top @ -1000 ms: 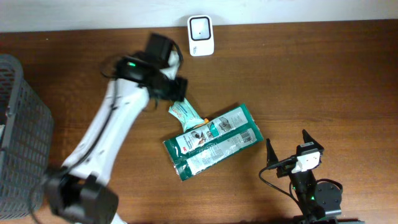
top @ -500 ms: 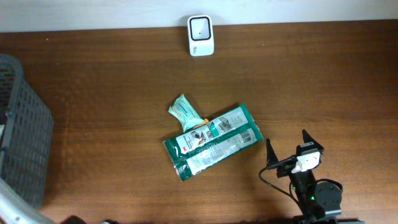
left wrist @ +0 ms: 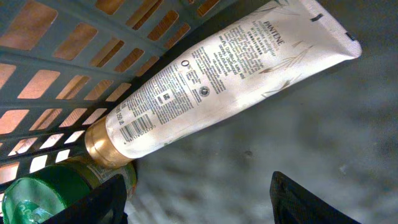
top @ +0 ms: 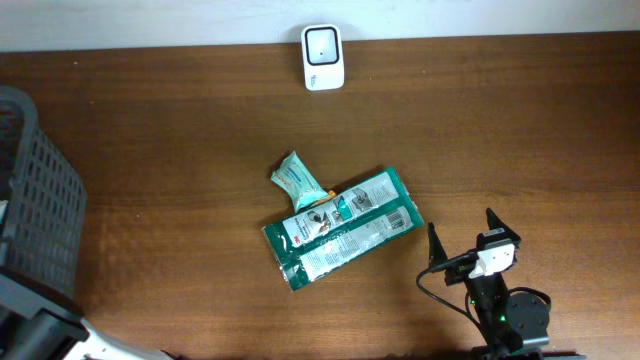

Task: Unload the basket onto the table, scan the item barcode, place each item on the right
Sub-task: 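Pull white Pantene tube from basket with left gripper, set on table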

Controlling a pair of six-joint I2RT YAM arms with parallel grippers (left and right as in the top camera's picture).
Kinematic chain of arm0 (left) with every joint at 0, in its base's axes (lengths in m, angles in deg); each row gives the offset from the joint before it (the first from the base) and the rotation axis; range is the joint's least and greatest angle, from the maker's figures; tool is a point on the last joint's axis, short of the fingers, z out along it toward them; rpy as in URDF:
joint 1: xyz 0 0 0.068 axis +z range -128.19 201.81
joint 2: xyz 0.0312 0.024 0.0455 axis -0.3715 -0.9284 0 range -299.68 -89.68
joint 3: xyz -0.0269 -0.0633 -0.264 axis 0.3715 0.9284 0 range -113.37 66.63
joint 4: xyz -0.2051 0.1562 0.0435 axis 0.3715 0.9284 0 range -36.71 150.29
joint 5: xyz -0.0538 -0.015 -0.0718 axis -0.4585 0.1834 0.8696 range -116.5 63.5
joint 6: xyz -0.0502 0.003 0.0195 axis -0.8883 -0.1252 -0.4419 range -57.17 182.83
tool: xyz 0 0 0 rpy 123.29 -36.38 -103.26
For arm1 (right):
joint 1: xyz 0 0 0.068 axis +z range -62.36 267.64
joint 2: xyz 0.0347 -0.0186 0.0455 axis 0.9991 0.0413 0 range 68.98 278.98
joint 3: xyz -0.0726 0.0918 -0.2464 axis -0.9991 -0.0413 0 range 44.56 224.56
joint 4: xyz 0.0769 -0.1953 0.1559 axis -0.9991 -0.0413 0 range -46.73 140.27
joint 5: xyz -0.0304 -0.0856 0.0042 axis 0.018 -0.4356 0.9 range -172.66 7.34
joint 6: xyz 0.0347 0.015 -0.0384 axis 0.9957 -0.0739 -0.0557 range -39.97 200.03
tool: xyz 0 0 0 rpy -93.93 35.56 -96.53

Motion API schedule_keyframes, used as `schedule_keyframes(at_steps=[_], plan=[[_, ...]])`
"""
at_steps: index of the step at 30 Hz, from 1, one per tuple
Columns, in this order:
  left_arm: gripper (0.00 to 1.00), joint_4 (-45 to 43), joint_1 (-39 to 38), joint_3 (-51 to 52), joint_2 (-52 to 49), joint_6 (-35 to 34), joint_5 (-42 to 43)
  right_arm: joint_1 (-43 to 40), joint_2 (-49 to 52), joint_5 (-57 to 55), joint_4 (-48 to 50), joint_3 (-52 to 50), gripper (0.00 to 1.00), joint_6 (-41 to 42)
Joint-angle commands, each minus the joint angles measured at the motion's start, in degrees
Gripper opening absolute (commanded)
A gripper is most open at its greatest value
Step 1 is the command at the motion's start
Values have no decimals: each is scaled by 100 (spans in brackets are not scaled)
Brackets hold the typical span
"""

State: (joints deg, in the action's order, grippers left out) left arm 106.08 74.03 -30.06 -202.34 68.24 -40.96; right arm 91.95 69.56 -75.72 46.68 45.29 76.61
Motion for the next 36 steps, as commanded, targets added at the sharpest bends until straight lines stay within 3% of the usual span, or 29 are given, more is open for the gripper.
schedule_keyframes(at_steps=[1, 8, 9, 11, 23, 24, 28, 31, 36], plan=[[75, -59, 46, 2, -129, 72, -129, -22, -39, -7, -2, -42, 98, -20], [82, -120, 46, 2, -234, 72, -142, -22, -39, -7, -2, -42, 98, -20], [88, -114, 52, 2, -280, 127, -146, -22, -39, -7, -2, -42, 98, -20], [89, 17, 50, 2, -407, 422, -144, -22, -39, -7, -2, -42, 98, -20], [84, 50, 57, 13, -750, 951, -446, -22, -39, -7, -2, -42, 98, -20], [78, 85, 57, 13, -911, 953, -452, -22, -39, -7, -2, -42, 99, -20], [77, -2, 83, 17, -1220, 951, -785, -22, -39, -7, -2, -42, 98, -20], [66, -223, 63, 9, -1327, 951, -787, -22, -39, -7, -2, -42, 98, -20], [70, -251, -822, -601, -1322, 1491, -1193, -22, -39, -7, -2, -42, 98, -20]])
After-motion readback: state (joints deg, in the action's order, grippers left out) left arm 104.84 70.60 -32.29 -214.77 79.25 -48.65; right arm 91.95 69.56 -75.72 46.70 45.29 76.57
